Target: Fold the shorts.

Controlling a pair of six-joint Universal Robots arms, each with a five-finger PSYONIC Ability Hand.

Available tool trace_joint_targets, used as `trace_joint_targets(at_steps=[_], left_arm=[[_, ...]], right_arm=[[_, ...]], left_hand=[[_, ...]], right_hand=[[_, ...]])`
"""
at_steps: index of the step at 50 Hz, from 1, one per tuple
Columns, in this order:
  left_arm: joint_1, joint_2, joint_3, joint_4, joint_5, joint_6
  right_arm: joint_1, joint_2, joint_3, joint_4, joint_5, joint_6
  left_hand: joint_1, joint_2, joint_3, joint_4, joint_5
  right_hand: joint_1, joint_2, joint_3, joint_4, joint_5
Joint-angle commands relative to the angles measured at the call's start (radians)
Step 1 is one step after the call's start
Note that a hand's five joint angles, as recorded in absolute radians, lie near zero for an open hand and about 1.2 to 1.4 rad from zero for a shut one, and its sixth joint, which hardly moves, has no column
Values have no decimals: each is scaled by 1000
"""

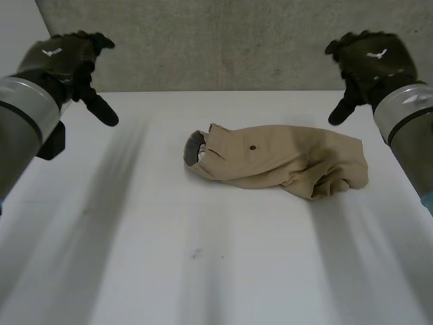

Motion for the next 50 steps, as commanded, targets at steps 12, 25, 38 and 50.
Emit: trace_joint_targets(at_steps=[12,25,38,50], left_arm=[[-167,-566,178,296,117,5],[-185,-779,341,302,117,65],[-173,-664,373,246,27,96],[-55,-196,281,622,-149,97]], right_arm=[[-6,27,37,159,-228,-360],[-26,44,50,154,-231,-364],[-60,43,50,148,-231,-367],[-57,37,50,146,-231,-360]], left_hand=[[232,220,209,214,199],[637,624,614,619,604],[1210,1197,1187,1192,1176],[1210,1197,1187,1192,1176]], right_hand=[[-26,-49,-37,-59,-68],[-26,-49,-37,-59,-68],[-26,-49,-37,-59,-68],[-26,-49,-37,-59,-68]])
